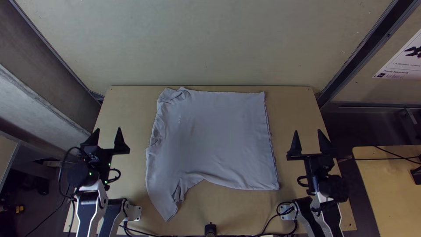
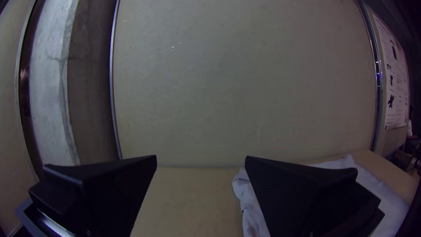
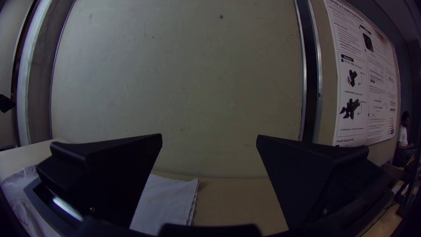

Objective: Fold the t-shirt

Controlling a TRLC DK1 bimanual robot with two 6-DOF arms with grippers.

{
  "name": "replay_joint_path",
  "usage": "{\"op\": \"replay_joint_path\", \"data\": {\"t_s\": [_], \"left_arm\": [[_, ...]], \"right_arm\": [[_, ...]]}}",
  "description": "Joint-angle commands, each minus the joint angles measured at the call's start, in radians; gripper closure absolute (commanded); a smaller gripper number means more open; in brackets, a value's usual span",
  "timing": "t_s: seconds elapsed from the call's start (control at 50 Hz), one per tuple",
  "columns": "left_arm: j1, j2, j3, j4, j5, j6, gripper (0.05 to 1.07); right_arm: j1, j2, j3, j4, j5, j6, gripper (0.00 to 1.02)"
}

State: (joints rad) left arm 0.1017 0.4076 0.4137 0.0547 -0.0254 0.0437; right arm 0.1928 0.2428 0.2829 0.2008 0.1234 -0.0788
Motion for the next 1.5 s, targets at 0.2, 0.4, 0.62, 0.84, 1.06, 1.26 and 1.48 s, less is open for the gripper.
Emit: {"op": "replay_joint_path", "data": {"t_s": [0.2, 0.4, 0.62, 0.84, 1.06, 1.26, 1.48], "left_arm": [[-0.016, 0.295, 0.254, 0.056, 0.008, -0.028, 0.10], [-0.014, 0.476, 0.424, 0.060, 0.005, -0.028, 0.10], [-0.033, 0.655, 0.603, 0.057, 0.002, -0.056, 0.10], [-0.059, 0.841, 0.777, 0.023, 0.001, -0.093, 0.10], [-0.082, 1.027, 0.950, -0.032, 0.001, -0.110, 0.10], [-0.114, 1.192, 1.123, -0.147, 0.001, -0.134, 0.10], [-0.125, 1.398, 1.343, -0.328, 0.007, -0.186, 0.11]], "right_arm": [[-0.021, 0.342, 0.259, 0.068, 0.007, 0.019, 0.04], [-0.049, 0.558, 0.430, 0.069, 0.005, 0.036, 0.04], [-0.053, 0.794, 0.639, 0.051, 0.005, 0.040, 0.04], [-0.047, 0.992, 0.825, 0.008, 0.005, 0.074, 0.04], [-0.050, 1.181, 1.003, -0.066, 0.005, 0.137, 0.04], [-0.053, 1.345, 1.131, -0.103, 0.004, 0.157, 0.04], [-0.073, 1.497, 1.277, -0.198, -0.002, 0.241, 0.04]]}}
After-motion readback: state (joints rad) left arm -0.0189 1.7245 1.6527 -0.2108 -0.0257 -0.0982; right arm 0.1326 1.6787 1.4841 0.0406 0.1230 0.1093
